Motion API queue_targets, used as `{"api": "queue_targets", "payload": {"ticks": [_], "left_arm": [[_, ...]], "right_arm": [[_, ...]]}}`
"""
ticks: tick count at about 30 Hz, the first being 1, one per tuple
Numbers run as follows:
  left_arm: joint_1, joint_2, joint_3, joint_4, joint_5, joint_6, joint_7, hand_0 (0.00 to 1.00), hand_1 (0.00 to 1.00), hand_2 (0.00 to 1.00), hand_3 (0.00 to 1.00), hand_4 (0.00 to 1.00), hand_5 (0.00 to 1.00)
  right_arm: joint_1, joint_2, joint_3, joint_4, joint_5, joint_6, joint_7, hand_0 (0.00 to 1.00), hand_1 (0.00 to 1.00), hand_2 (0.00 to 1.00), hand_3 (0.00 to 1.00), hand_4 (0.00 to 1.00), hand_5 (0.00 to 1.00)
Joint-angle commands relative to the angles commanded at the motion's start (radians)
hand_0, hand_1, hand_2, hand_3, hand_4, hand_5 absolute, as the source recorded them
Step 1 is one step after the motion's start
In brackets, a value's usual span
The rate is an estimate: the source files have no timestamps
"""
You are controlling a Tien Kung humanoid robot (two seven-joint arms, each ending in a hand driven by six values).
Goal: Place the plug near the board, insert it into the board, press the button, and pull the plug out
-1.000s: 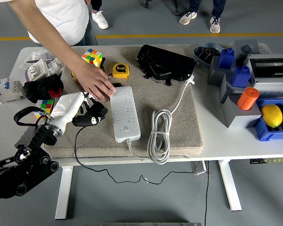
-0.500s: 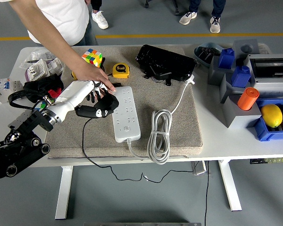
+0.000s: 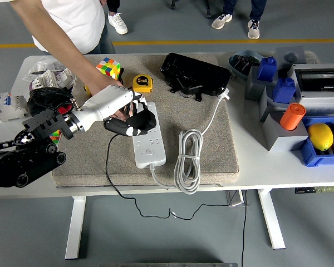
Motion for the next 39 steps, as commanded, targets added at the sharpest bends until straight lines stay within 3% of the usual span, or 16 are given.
{"api": "queue_targets", "payload": {"ticks": [14, 26, 39], "left_arm": [[-0.06, -0.072, 0.098, 0.145, -0.055, 0.012, -0.012, 0.281, 0.295, 0.329, 0.516, 0.807, 0.1], [-0.069, -0.088, 0.15, 0.2, -0.061, 0.02, -0.012, 0.285, 0.297, 0.337, 0.517, 0.815, 0.112], [-0.063, -0.087, 0.171, 0.234, -0.068, 0.016, -0.001, 0.288, 0.301, 0.339, 0.518, 0.822, 0.122]], "right_arm": [[0.007, -0.007, -0.007, 0.01, -0.006, 0.001, 0.0, 0.704, 0.706, 0.688, 0.581, 0.998, 0.561], [0.008, -0.011, -0.009, 0.019, -0.015, 0.001, 0.0, 0.703, 0.705, 0.688, 0.581, 0.998, 0.561], [0.007, -0.009, -0.002, 0.02, -0.016, 0.002, 0.0, 0.703, 0.706, 0.688, 0.581, 0.998, 0.561]]}}
